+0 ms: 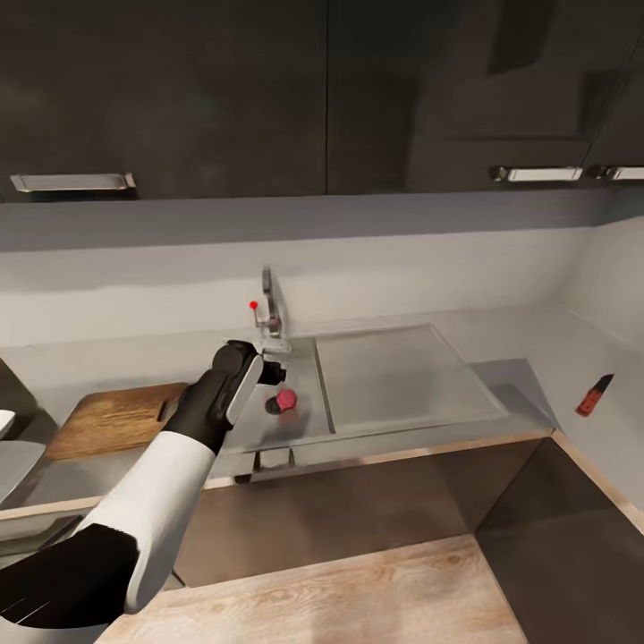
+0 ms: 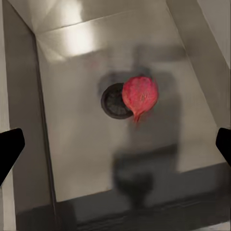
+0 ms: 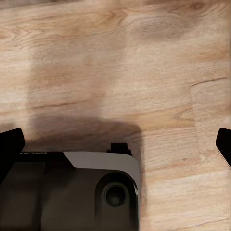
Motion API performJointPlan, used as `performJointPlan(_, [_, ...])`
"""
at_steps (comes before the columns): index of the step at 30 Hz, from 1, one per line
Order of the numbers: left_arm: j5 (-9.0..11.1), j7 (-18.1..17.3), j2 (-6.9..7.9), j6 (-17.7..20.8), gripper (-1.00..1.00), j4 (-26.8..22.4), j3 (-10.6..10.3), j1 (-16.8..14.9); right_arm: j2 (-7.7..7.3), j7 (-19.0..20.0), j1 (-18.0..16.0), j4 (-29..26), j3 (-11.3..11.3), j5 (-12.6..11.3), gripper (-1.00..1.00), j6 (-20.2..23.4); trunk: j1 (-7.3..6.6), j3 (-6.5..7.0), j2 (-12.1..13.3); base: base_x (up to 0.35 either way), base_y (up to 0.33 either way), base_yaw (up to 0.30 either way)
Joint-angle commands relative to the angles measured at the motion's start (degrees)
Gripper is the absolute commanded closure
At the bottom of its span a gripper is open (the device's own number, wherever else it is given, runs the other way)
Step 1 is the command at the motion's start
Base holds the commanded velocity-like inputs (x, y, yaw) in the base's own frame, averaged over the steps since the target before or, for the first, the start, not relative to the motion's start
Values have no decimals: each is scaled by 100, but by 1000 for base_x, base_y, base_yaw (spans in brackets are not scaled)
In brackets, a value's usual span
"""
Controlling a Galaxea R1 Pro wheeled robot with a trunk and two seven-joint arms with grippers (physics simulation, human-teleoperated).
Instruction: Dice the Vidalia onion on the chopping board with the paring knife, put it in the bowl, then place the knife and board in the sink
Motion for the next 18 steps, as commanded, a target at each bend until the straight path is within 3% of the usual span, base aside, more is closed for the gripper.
performJointPlan(1, [58,55,-1,6,-100,168,-10,-5,-21,-47,-2,-17,43,-27,-100,33,6,-11,-11,309,0,0])
performJointPlan(10, [59,54,-2,-210,-100,561,-10,-5,-39,-48,-2,-16,39,-27,-100,67,6,-11,-11,287,0,0])
performJointPlan(18, [64,47,-4,-493,-100,1120,-10,-5,-36,-49,-2,-15,40,-27,-100,68,6,-11,-11,41,0,0])
